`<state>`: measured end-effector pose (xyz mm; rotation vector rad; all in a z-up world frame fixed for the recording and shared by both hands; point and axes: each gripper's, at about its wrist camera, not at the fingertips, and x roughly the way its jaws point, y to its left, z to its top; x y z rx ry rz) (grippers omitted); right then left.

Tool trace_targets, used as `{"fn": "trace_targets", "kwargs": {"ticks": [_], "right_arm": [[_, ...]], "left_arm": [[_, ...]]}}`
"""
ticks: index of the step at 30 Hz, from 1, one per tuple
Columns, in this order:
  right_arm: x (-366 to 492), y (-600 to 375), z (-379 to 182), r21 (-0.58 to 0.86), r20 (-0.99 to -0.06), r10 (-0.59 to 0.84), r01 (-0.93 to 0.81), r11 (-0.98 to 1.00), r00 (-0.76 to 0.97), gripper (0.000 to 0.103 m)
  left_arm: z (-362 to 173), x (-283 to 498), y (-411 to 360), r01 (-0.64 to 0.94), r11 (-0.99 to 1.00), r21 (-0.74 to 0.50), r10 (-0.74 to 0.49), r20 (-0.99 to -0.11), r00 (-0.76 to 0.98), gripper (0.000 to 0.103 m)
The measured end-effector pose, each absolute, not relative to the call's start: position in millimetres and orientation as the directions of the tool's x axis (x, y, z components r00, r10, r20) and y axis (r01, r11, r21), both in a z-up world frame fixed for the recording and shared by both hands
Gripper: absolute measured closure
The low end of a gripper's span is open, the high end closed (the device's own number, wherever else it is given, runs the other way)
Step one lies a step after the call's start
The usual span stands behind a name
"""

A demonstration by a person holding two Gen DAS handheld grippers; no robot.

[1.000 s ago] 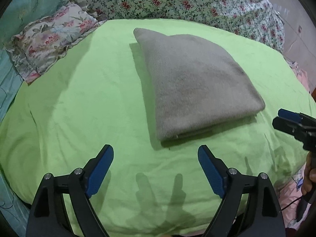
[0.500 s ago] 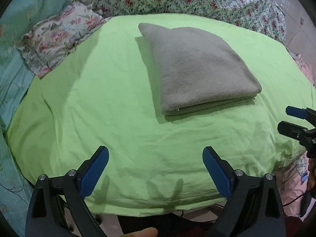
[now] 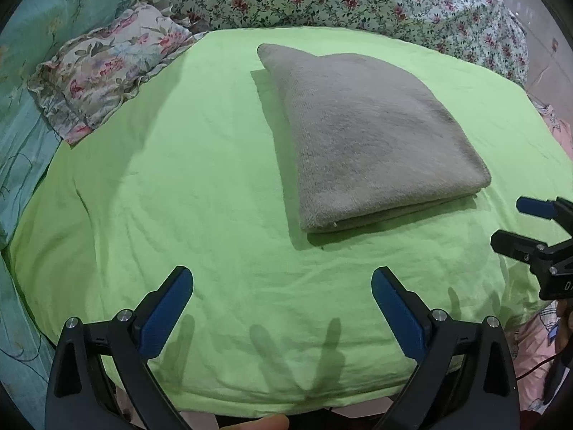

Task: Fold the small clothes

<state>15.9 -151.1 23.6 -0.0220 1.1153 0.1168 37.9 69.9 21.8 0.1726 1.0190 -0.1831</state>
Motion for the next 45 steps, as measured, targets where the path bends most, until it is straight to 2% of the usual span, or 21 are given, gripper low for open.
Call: {"fn": "trace_targets", "kwargs": {"ticks": [5,45], "right_arm": [[27.3,-147.2,28.0,-0.017,-0.897,0.038,-0.119,0.993,0.441,0.002],[65.3,-156.2,45.5,-0.03,-0.873,0.026,-0.106,0.994,0.488,0.001]], "left_arm": [[25.0,47.2,65.9,0.231,0.97,0.082,-0.052,-0.852,0.52,0.003],[42.1,83.4,37.5,0.237,0.959,0.154,-0.008,-0.822,0.569,0.001]]}}
